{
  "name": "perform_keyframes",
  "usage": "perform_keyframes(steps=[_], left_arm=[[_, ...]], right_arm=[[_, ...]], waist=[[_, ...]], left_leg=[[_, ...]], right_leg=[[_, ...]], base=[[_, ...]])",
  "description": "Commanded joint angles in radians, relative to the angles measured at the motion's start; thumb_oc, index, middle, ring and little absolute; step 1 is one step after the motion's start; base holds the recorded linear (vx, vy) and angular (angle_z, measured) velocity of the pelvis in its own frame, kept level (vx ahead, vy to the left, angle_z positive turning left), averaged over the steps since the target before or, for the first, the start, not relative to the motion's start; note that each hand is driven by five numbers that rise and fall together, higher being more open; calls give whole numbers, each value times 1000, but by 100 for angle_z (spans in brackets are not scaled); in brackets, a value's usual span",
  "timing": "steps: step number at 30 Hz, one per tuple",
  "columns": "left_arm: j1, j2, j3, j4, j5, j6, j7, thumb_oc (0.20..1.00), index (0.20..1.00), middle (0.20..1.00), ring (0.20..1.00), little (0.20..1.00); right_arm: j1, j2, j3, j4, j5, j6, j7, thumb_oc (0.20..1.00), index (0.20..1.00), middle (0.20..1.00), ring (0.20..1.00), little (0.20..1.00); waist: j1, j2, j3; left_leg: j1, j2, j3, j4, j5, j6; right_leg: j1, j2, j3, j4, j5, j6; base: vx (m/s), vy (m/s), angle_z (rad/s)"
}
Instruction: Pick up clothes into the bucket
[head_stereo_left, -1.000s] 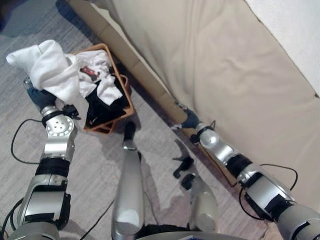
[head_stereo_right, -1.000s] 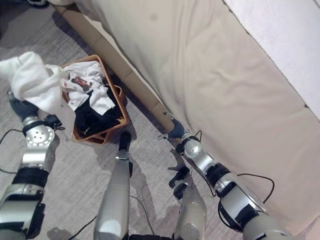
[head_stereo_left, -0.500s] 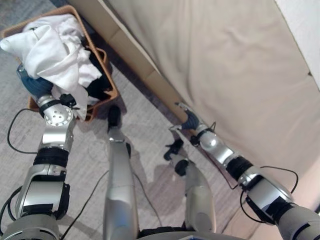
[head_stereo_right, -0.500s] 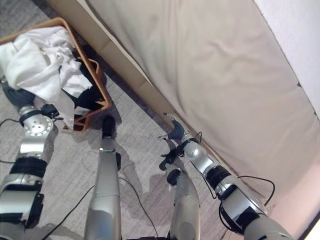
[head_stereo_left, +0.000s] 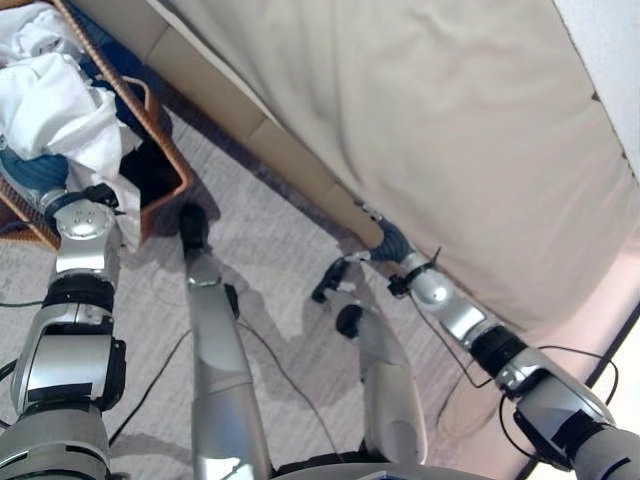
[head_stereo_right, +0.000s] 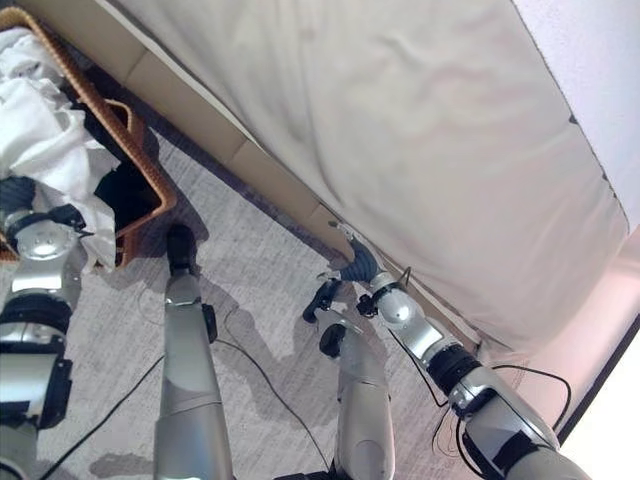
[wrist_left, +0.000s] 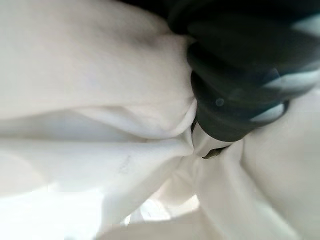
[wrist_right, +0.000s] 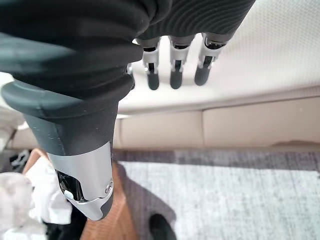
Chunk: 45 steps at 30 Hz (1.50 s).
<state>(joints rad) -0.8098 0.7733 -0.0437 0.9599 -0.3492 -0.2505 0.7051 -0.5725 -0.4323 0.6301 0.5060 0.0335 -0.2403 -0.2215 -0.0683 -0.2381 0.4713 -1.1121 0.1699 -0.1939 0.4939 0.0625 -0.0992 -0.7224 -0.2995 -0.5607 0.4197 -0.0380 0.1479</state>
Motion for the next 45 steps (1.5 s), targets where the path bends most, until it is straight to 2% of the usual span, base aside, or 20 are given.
perform_keyframes(steps=[1,7,23,24,39,45], left_arm=[[-73,103,2,0,0,-13,1,200,200,200,200,200],[-113,77,30,92,-79,15,4,200,200,200,200,200],[-134,77,44,135,-217,28,-63,200,200,200,200,200],[-132,77,37,135,-212,35,-71,1000,1000,1000,1000,1000],[-83,63,23,104,-174,56,-107,1000,1000,1000,1000,1000],[-7,24,44,53,-181,46,-135,1000,1000,1000,1000,1000]], right_arm=[[37,0,-72,-83,26,-51,-4,1000,1000,1000,1000,1000],[34,-3,-64,-90,27,-47,-5,1000,1000,1000,1000,1000],[60,-46,-85,-114,52,-41,9,1000,1000,1000,1000,1000],[55,-46,-84,-112,54,-40,7,1000,1000,1000,1000,1000],[62,-51,-91,-107,52,-31,10,1000,1000,1000,1000,1000],[62,-45,-98,-110,45,-23,11,1000,1000,1000,1000,1000]], waist=[[47,-154,49],[43,-160,49],[41,-147,49],[41,-145,49],[45,-133,49],[51,-126,49]], left_leg=[[33,-20,48,70,-122,36],[36,-20,46,71,-123,39],[40,-20,45,85,-133,41],[37,-20,46,88,-133,42],[46,-16,56,84,-132,46],[55,-16,63,73,-127,46]], right_leg=[[44,-67,43,56,32,79],[46,-61,42,55,36,80],[56,-53,45,56,26,75],[54,-51,46,57,26,74],[50,-47,54,55,23,70],[51,-46,58,50,27,67]], base=[[0,0,0],[0,0,0],[0,0,0],[0,0,0],[0,0,0],[0,0,0]])
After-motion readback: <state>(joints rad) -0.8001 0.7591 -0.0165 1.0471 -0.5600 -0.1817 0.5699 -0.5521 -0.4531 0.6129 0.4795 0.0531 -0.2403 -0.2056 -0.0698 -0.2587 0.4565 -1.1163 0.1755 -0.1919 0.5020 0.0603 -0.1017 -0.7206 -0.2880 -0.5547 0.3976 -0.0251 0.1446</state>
